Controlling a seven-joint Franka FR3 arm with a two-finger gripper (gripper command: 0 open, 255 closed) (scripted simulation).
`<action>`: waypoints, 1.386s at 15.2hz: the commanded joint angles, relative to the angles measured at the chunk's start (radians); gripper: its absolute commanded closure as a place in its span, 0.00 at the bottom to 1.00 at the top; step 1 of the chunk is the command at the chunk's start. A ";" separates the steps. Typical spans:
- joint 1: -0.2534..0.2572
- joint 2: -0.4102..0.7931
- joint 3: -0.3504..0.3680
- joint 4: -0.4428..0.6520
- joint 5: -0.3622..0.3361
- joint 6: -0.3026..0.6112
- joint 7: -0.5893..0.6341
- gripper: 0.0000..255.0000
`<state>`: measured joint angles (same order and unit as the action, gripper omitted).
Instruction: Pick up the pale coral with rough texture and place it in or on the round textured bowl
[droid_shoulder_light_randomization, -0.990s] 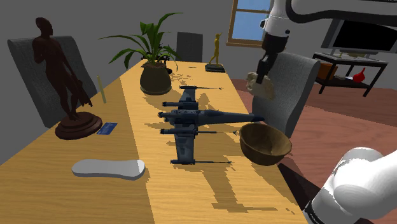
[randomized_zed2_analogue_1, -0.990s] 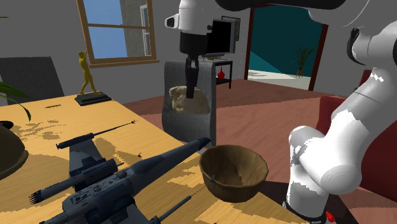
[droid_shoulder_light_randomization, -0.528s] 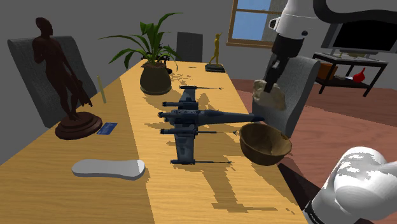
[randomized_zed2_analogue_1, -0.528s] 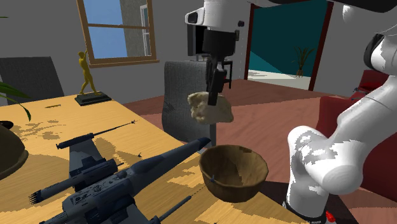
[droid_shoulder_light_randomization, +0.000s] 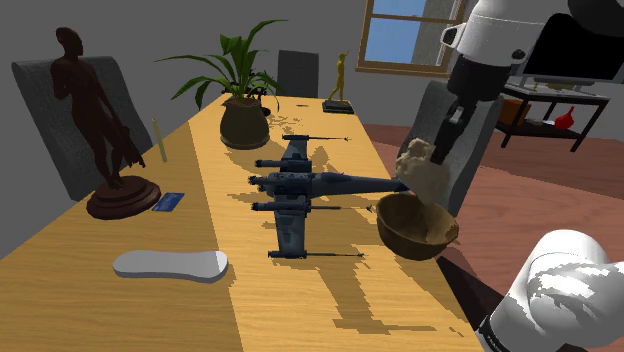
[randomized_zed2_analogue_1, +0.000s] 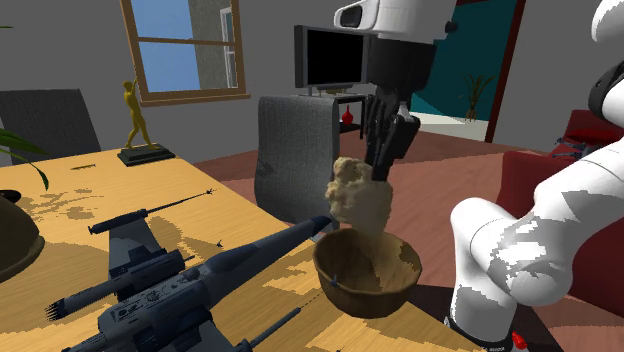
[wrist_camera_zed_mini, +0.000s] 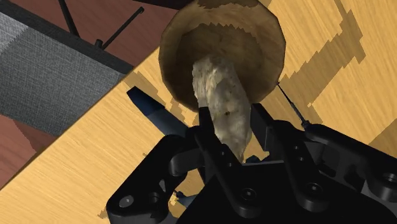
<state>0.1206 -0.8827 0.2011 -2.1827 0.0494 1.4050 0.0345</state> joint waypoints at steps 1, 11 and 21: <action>0.005 -0.023 0.008 -0.032 0.008 0.009 0.009 1.00; 0.018 -0.087 0.019 -0.205 0.024 0.117 0.014 1.00; 0.026 -0.115 0.027 -0.289 0.033 0.173 0.018 1.00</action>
<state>0.1465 -0.9993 0.2269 -2.4651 0.0813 1.5802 0.0514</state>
